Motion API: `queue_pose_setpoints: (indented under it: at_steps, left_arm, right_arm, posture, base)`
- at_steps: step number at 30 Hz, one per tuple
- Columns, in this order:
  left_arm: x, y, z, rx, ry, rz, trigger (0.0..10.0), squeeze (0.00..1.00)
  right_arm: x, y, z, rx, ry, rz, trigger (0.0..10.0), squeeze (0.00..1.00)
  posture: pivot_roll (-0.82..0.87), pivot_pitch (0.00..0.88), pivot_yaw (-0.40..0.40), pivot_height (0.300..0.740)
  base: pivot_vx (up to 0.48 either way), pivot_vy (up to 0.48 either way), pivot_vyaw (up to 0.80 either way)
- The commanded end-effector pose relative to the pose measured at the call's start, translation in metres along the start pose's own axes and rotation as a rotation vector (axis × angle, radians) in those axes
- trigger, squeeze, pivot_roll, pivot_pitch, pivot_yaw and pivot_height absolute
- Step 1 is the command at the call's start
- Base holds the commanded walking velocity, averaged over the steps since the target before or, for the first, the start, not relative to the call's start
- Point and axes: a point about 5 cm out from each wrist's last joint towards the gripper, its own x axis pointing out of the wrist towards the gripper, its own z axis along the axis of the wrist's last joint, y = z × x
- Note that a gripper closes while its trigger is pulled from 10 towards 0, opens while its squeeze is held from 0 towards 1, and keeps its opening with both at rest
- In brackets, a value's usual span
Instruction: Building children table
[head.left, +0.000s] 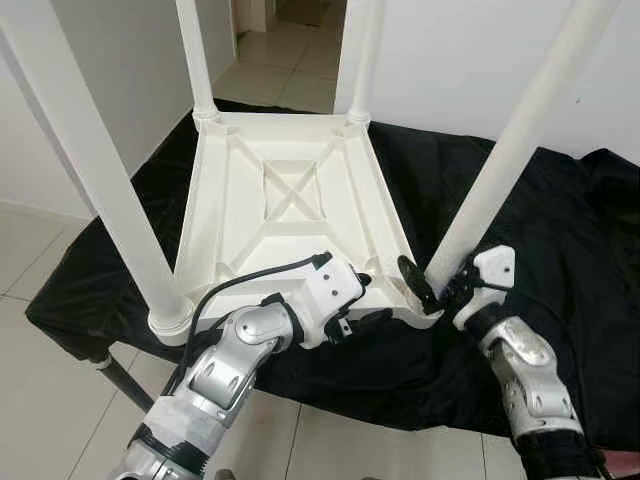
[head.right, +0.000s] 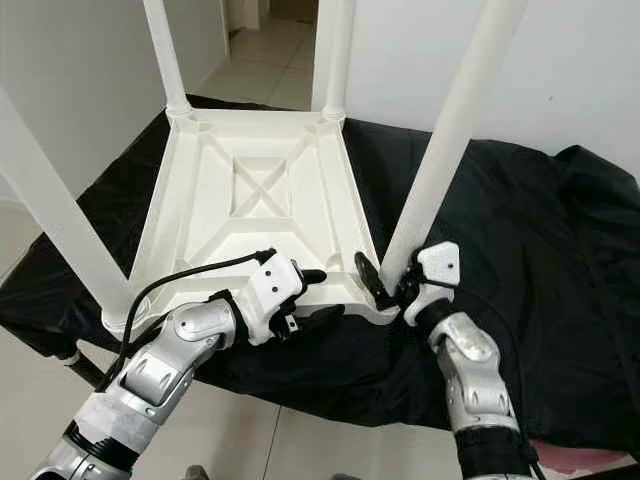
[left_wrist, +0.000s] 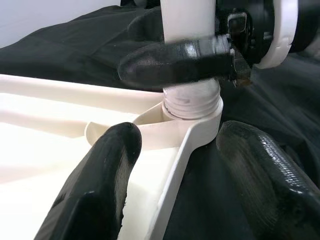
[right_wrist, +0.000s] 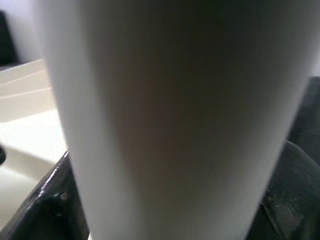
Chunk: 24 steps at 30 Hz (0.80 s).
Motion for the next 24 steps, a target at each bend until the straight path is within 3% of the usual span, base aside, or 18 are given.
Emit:
queue_pose_setpoints:
  at_steps: [1, 2, 3, 4, 17, 18, 24]
  left_arm:
    - [0.001, -0.003, 0.001, 0.005, -0.008, -0.029, 10.0, 0.0]
    - [0.001, -0.003, 0.002, 0.006, -0.009, -0.026, 10.0, 0.0]
    - [0.001, -0.003, 0.002, 0.006, -0.009, -0.024, 10.0, 0.0]
    - [0.0, -0.002, 0.002, 0.003, -0.009, -0.016, 10.0, 0.0]
    - [-0.003, 0.0, 0.001, -0.003, -0.003, -0.001, 10.0, 0.0]
    - [-0.002, 0.001, 0.002, -0.003, -0.004, 0.001, 10.0, 0.0]
    - [0.0, 0.002, 0.003, 0.0, -0.008, -0.002, 10.0, 0.0]
  right_arm:
    - [0.001, 0.001, -0.005, 0.0, 0.023, 0.026, 6.0, 0.0]
    - [0.003, 0.001, -0.008, -0.007, 0.035, 0.042, 4.3, 0.0]
    - [0.004, 0.002, -0.009, -0.01, 0.042, 0.051, 4.3, 0.0]
    - [0.004, 0.004, -0.012, -0.004, 0.05, 0.06, 0.0, 0.0]
    - [-0.001, 0.007, -0.023, -0.003, 0.093, 0.091, 0.0, 0.0]
    - [0.0, 0.007, -0.021, 0.009, 0.089, 0.075, 10.0, 0.0]
    - [0.005, 0.017, -0.016, 0.08, 0.024, -0.049, 10.0, 0.0]
  posture:
    - [-0.07, 0.0, -0.052, 0.74]
    - [-0.06, 0.0, -0.058, 0.74]
    - [-0.06, 0.0, -0.058, 0.74]
    - [-0.06, 0.0, -0.062, 0.74]
    - [-0.05, 0.0, -0.057, 0.74]
    - [-0.06, 0.0, -0.054, 0.74]
    - [-0.07, 0.0, -0.047, 0.74]
  base:
    - [0.0, 0.0, 0.0]
    - [0.0, 0.0, 0.0]
    - [0.0, 0.0, 0.0]
    - [0.0, 0.0, 0.0]
    - [0.0, 0.0, 0.0]
    - [0.0, 0.0, 0.0]
    - [0.0, 0.0, 0.0]
